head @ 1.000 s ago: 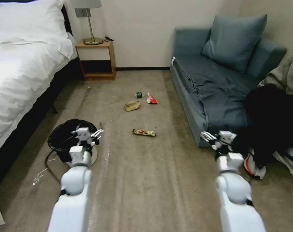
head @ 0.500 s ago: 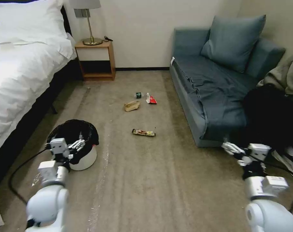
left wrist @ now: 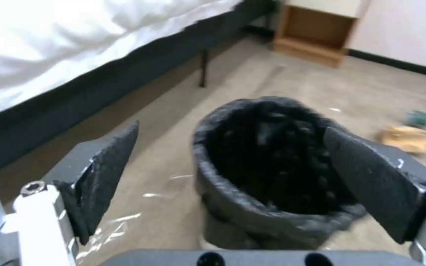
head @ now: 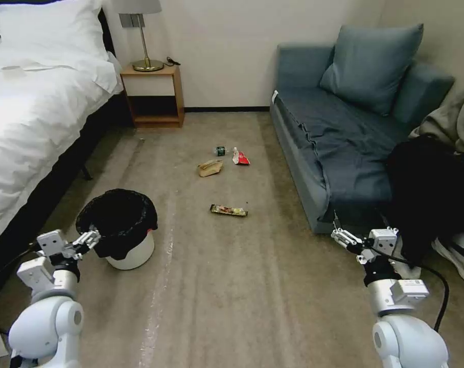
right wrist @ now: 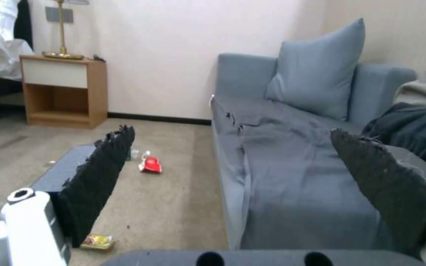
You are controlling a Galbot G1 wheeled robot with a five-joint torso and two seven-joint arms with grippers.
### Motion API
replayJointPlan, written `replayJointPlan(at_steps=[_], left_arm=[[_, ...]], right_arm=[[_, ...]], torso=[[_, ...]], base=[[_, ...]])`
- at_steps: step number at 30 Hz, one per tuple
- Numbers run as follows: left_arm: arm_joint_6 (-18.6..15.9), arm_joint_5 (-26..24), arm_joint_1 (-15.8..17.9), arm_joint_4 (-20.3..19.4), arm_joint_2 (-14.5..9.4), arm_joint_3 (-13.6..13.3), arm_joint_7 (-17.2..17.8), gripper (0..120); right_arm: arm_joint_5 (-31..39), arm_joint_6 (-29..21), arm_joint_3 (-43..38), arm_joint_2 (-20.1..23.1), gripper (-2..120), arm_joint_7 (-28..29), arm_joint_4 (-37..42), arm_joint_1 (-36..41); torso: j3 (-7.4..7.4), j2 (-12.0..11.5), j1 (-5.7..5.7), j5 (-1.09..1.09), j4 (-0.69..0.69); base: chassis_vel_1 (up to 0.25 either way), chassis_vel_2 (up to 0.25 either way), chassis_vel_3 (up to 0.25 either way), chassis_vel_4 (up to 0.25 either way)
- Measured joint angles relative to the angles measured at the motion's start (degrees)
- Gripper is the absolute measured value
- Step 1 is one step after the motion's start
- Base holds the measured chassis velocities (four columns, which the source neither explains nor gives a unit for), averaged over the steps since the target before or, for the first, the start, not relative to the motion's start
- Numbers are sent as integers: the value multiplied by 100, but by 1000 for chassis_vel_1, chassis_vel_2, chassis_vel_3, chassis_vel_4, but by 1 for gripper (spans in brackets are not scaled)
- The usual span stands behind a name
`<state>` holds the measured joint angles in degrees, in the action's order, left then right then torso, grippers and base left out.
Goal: Pick up the trash bin, then pick up the garbage on the floor and place it into the trash bin.
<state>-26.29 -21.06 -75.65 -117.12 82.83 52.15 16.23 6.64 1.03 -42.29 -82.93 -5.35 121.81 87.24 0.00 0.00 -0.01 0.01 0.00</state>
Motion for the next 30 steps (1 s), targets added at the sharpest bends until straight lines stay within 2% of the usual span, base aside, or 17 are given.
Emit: replayJointPlan(at_steps=[2,3,5,12,13,14,17,21,23,30], left_arm=[[-2,-327,254,240,2,-25,446,100],[-2,-327,254,240,2,-25,446,100],[-87,-824,502,481,-9,-55,807,100],[-83,-1195,928,969,-113,-75,1076,100],[-84,-1283,1101,1185,-166,-92,1165,100],[-84,-1283,1101,1185,-166,-92,1165,100],[-150,-1322,1358,1599,-207,-115,1258,100],[-150,-1345,1437,1770,-201,-125,1285,100],[-122,-1401,1574,2038,-192,-131,1329,100],[-81,-1417,1895,2440,-232,-141,1379,98]], right_arm=[[-19,96,0,6,100,0,-28,30],[-19,96,0,6,100,0,-28,30],[-24,155,-2,21,100,5,-38,67],[13,155,27,111,100,27,-7,105],[25,144,26,144,100,30,11,90],[25,144,26,144,100,30,11,90],[35,135,52,163,100,29,38,80],[18,164,114,167,100,17,-4,84],[-16,267,239,217,100,1,-151,86],[15,524,305,240,100,-38,-311,79]], torso=[[0,0,0,-2,1],[0,0,0,-2,1],[0,0,0,-1,0],[0,0,0,-1,0],[0,0,0,-2,1],[0,0,0,-2,1],[0,0,0,-1,1],[0,0,0,-1,0],[0,0,0,0,0],[0,0,0,-2,0]], base=[[0,0,0,0],[0,0,0,0],[0,0,0,0],[0,0,0,0],[0,0,0,0],[0,0,0,0],[0,0,0,0],[0,0,0,0],[0,0,0,0],[0,0,0,0]])
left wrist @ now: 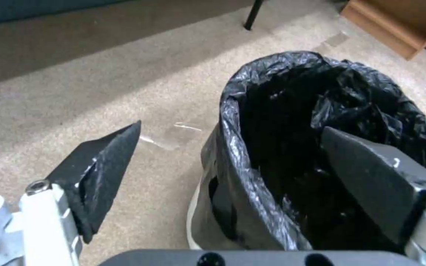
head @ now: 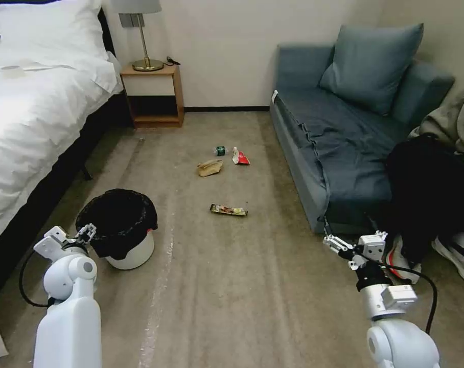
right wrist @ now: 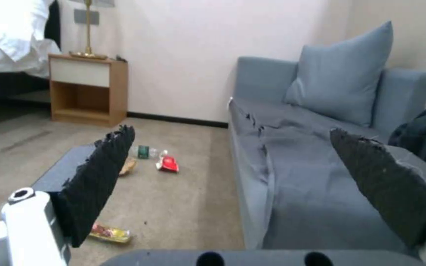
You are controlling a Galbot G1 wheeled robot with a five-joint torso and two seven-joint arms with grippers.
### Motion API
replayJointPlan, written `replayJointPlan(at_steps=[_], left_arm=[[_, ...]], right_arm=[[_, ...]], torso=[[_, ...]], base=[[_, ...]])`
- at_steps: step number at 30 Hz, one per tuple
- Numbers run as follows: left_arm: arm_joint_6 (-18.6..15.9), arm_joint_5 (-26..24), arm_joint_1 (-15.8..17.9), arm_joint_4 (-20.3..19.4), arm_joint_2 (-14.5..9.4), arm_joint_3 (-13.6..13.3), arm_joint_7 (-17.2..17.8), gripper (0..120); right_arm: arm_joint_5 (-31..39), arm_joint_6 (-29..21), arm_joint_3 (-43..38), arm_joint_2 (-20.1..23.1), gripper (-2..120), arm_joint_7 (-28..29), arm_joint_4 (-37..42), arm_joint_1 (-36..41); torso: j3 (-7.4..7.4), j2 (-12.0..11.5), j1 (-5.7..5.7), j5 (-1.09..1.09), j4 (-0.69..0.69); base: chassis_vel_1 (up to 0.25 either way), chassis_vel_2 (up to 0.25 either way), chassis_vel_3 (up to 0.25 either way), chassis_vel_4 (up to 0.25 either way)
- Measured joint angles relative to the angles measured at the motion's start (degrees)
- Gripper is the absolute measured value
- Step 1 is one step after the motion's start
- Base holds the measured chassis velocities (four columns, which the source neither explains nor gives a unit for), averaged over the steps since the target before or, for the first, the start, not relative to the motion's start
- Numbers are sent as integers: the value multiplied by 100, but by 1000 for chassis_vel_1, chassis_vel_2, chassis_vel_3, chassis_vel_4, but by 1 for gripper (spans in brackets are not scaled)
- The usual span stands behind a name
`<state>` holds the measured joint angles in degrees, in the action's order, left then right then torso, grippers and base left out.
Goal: Pick up the trash bin, then pick up the garbage on the floor and place it into the trash bin.
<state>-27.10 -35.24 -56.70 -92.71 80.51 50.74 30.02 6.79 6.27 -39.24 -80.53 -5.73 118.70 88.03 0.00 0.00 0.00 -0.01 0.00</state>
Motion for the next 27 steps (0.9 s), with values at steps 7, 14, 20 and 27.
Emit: replayJointPlan(at_steps=[7,14,20,27], left_arm=[[91,-2,347,630,-27,-50,-48,97],[438,120,682,1451,-89,-39,-280,96],[483,108,812,1756,-87,-36,-335,88],[489,127,815,1783,-41,-37,-378,67]], right_arm=[[46,106,53,4,100,-51,-17,26],[30,150,42,12,100,-411,53,72],[-29,211,80,-19,100,-411,28,123],[-54,280,95,-32,100,-390,-28,145]], torso=[[0,0,0,1,0],[0,0,0,0,0],[0,0,0,0,0],[-1,0,0,-2,0]], base=[[0,0,0,0],[0,0,0,0],[0,0,0,0],[0,0,0,0]])
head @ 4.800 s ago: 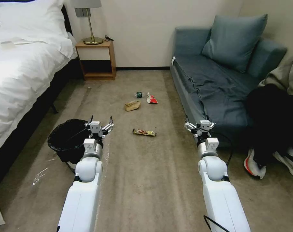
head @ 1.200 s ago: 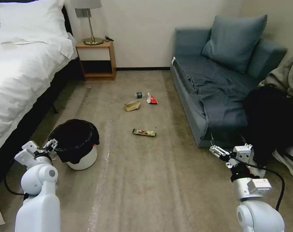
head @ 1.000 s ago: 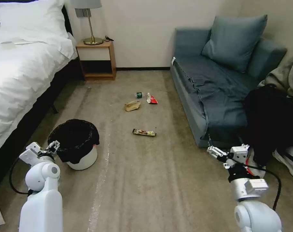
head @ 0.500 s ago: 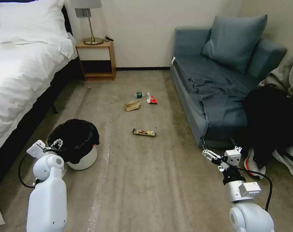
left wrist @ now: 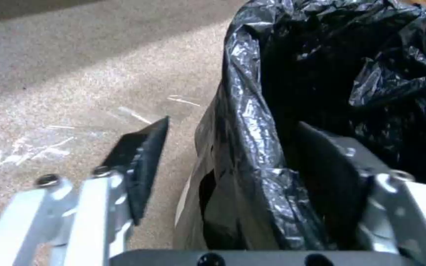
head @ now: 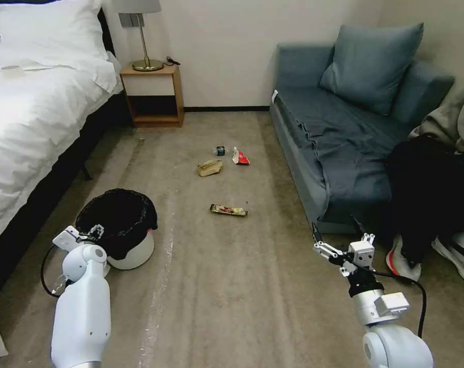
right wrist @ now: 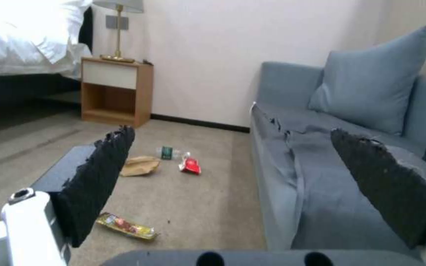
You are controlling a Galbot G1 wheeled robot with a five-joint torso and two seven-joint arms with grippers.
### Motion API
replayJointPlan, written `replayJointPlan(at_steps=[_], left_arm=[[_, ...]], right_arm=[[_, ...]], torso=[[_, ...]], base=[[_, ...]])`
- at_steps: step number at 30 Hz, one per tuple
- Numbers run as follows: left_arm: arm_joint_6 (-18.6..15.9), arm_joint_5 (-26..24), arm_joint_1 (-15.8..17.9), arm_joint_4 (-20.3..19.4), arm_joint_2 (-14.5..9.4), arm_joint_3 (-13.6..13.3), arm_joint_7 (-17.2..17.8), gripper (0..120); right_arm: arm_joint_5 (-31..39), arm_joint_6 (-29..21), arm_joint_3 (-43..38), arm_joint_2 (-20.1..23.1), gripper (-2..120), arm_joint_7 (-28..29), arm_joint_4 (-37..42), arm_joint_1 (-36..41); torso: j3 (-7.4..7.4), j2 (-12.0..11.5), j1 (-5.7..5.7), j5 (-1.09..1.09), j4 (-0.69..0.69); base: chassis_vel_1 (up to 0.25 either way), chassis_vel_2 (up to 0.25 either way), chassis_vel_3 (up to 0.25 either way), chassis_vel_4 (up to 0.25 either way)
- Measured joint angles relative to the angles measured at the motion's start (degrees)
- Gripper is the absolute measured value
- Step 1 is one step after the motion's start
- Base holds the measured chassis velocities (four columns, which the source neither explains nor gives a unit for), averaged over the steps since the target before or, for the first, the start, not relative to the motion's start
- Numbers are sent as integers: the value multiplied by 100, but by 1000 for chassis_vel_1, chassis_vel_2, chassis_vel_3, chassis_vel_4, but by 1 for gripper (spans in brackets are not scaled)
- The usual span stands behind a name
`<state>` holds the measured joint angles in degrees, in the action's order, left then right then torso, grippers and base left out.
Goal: Pick up the trash bin, then pick up the garbage on the floor and place it into the trash bin.
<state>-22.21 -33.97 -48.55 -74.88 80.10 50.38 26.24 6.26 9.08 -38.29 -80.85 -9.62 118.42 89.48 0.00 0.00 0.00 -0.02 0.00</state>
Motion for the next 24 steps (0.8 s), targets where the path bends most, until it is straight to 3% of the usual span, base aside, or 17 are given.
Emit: replayJointPlan(at_steps=[2,6,7,9,10,11,16,24], left_arm=[[74,31,7,32,14,-7,3,55],[88,32,-6,25,14,-9,3,46],[94,32,-24,13,11,-9,3,39],[105,32,-33,11,8,-9,2,37],[151,43,-71,7,-5,-5,5,27],[151,43,-71,7,-5,-5,5,27],[161,31,-194,-50,-65,31,4,5],[125,-64,-262,-153,-99,48,5,4]], right_arm=[[-10,28,20,-26,100,14,-21,-10],[-24,34,54,-43,100,27,-29,-9],[-58,42,78,-52,100,64,-41,-8],[-76,49,90,-56,100,81,-49,-7],[-147,72,130,-63,100,145,-73,-6],[-147,72,130,-63,100,145,-73,-6],[-223,113,164,-50,100,176,-114,-55],[-228,90,194,-30,100,188,-59,-98]], torso=[[0,0,0,0,0],[0,0,0,0,1],[0,0,0,1,1],[0,0,0,1,1],[0,0,0,1,1],[0,0,0,1,1],[0,0,0,3,0],[0,-1,0,5,1]], base=[[0,0,0,0],[0,0,0,0],[0,0,0,0],[0,0,0,0],[0,0,0,0],[0,0,0,0],[0,0,0,0],[0,0,0,0]])
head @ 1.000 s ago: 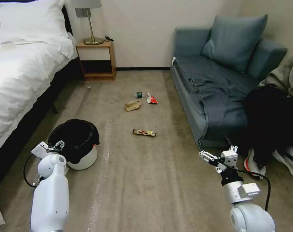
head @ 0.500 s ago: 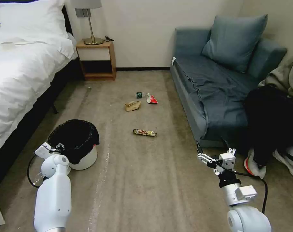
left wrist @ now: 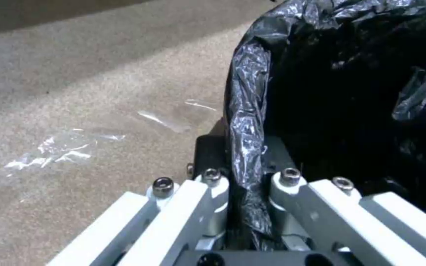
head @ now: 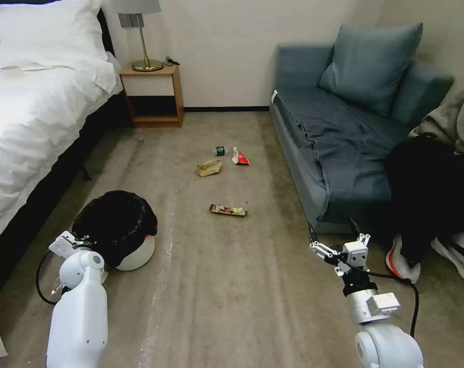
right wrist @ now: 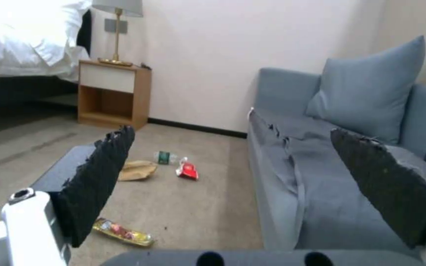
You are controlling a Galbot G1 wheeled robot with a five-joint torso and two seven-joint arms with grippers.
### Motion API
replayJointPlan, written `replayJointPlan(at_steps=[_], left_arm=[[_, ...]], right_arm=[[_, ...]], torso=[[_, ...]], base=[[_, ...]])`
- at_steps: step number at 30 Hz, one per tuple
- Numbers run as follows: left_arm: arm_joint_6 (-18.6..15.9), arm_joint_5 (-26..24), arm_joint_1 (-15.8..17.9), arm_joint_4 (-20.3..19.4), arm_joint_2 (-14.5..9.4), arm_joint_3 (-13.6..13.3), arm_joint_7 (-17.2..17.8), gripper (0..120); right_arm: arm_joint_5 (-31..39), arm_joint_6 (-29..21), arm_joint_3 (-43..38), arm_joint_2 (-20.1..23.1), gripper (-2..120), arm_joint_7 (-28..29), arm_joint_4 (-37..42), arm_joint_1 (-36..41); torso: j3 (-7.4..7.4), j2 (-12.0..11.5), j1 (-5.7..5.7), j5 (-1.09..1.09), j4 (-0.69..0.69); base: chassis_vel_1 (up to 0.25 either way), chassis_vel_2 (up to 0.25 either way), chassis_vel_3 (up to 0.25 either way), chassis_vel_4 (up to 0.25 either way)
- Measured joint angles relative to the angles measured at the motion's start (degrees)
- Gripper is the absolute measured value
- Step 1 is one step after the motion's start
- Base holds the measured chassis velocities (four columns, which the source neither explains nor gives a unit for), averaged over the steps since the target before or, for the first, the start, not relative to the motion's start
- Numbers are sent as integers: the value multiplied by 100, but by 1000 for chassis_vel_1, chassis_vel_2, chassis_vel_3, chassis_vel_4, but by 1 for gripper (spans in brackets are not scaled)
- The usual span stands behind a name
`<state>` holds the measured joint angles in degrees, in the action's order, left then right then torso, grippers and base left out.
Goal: Pick up the trash bin, then pick up the garbage on the floor and place it into the trash bin.
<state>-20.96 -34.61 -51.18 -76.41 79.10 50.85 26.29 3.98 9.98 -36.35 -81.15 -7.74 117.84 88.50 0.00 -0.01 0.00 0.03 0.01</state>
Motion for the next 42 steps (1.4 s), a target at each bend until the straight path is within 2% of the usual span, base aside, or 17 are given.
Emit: replayJointPlan(at_steps=[8,13,14,17,18,21,24,27,28,30,35,38,39,41,42], left_arm=[[-18,-1,-116,-233,15,-4,11,4],[-149,29,-412,-717,11,-22,-107,4],[-149,29,-412,-717,11,-22,-107,4],[-331,209,-702,-1251,-41,9,-159,4],[-331,209,-702,-1251,-41,9,-159,4],[-596,306,-1074,-1910,-52,82,-202,4],[-645,314,-1170,-2092,-42,95,-209,4],[-743,388,-1607,-2766,-17,130,-308,4],[-743,388,-1607,-2766,-17,130,-308,4],[-756,452,-1913,-3156,-17,169,-386,4],[-800,475,-2090,-3419,-35,141,-433,4],[-824,563,-2160,-3572,-66,31,-527,4],[-826,612,-2215,-3635,-73,14,-583,4],[-826,766,-2507,-3850,-131,6,-758,4],[-826,766,-2507,-3850,-131,6,-758,4]], right_arm=[[0,16,-26,6,100,47,-5,17],[4,40,-42,8,100,254,-78,-56],[4,40,-42,8,100,254,-78,-56],[3,141,2,10,100,321,-162,-104],[3,141,2,10,100,321,-162,-104],[-110,179,39,-7,100,357,-281,-215],[-165,234,56,-16,100,396,-351,-269],[-210,349,188,-25,100,614,-513,-388],[-210,349,188,-25,100,614,-513,-388],[-115,457,288,-24,100,732,-604,-449],[-165,617,254,-56,100,796,-674,-486],[-197,749,130,-93,100,887,-675,-461],[-213,768,107,-99,100,906,-675,-459],[-243,789,92,-102,100,1024,-685,-463],[-243,789,92,-102,100,1024,-685,-463]], torso=[[0,0,0,-1,-2],[0,0,0,-2,-1],[0,0,0,-2,-1],[0,0,0,-3,-1],[0,0,0,-3,-1],[0,0,0,-2,-2],[0,0,0,-2,-1],[0,0,0,-4,-1],[0,0,0,-4,-1],[0,0,0,-3,-2],[0,0,0,-4,-5],[0,0,0,-2,2],[0,0,0,-3,4],[0,0,0,-3,-1],[0,0,0,-3,-1]], base=[[0,0,0,0],[0,0,0,0],[0,0,0,0],[0,0,0,0],[0,0,0,0],[0,0,0,0],[0,0,0,0],[0,0,0,0],[0,0,0,0],[0,0,0,0],[0,0,0,0],[0,0,0,0],[0,0,0,0],[0,0,0,0],[0,0,0,0]])
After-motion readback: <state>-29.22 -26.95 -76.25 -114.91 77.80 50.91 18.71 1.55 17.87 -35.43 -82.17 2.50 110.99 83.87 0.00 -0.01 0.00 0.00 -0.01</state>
